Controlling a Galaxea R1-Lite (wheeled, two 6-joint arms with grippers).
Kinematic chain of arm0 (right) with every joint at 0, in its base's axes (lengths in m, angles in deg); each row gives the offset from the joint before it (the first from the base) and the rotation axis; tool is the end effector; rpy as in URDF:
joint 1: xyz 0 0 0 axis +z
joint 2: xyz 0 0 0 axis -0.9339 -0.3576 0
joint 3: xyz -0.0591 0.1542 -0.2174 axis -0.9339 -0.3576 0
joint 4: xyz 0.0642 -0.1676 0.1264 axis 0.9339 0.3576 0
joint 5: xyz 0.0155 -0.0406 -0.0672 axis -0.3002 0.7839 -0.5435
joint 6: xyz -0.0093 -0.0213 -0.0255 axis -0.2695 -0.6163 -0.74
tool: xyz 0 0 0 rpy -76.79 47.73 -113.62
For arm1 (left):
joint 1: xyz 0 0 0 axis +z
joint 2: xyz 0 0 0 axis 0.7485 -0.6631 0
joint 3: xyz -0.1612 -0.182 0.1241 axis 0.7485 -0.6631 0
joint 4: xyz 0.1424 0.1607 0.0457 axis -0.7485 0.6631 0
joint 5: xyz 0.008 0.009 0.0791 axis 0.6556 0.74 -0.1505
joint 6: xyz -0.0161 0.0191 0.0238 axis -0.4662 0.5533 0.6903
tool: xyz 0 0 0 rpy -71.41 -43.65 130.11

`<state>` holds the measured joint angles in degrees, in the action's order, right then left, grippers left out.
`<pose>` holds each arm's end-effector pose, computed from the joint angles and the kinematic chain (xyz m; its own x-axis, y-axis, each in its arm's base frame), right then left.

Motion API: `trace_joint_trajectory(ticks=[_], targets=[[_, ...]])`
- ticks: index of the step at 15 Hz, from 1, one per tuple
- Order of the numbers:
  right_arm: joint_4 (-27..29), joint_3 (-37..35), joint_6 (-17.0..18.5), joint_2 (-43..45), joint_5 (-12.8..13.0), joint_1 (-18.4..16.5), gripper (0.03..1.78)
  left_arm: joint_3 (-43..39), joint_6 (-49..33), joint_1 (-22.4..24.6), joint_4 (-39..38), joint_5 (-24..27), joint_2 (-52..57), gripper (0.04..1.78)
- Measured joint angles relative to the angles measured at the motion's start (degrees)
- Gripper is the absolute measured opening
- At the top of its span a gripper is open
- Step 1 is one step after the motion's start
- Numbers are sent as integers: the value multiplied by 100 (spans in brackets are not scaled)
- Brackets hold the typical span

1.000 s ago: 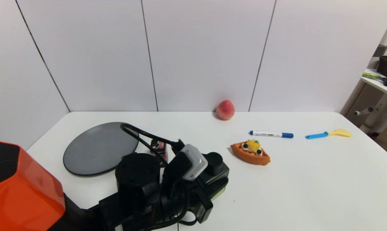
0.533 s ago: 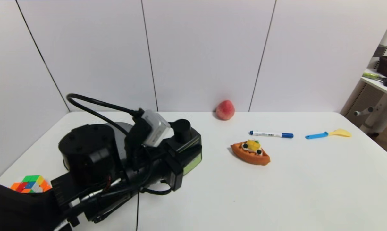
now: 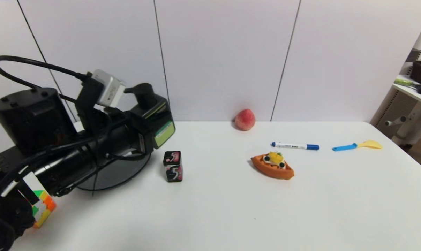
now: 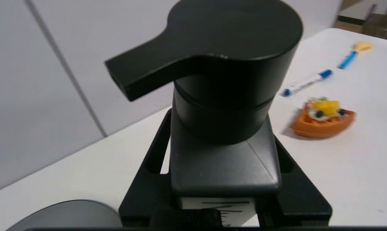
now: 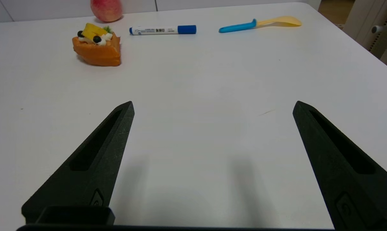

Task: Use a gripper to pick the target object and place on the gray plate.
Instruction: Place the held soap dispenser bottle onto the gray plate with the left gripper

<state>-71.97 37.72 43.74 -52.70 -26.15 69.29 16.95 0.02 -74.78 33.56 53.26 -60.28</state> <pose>0.0476 -0.0011 0.0752 0.9995 -0.0310 -0.0015 0.0310 0.9981 0.0530 0.2567 -0.1321 0.1674 0.8277 -0.5559 0.0770 0.5451 0.8290 0.1248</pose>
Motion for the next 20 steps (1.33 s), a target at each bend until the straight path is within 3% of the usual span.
trace_joint_trajectory(ticks=[4,8,13,20], targets=[[0,0,0,0,5,0,171,62,-7,1102,358,-13,144,63],[0,0,0,0,5,0,171,52,-20,1864,502,-28,-60,63],[2,0,0,0,0,0,171,-67,-9,2299,-52,-35,-824,63],[2,0,1,0,5,0,171,-605,-80,2428,-1078,-38,-1740,63]])
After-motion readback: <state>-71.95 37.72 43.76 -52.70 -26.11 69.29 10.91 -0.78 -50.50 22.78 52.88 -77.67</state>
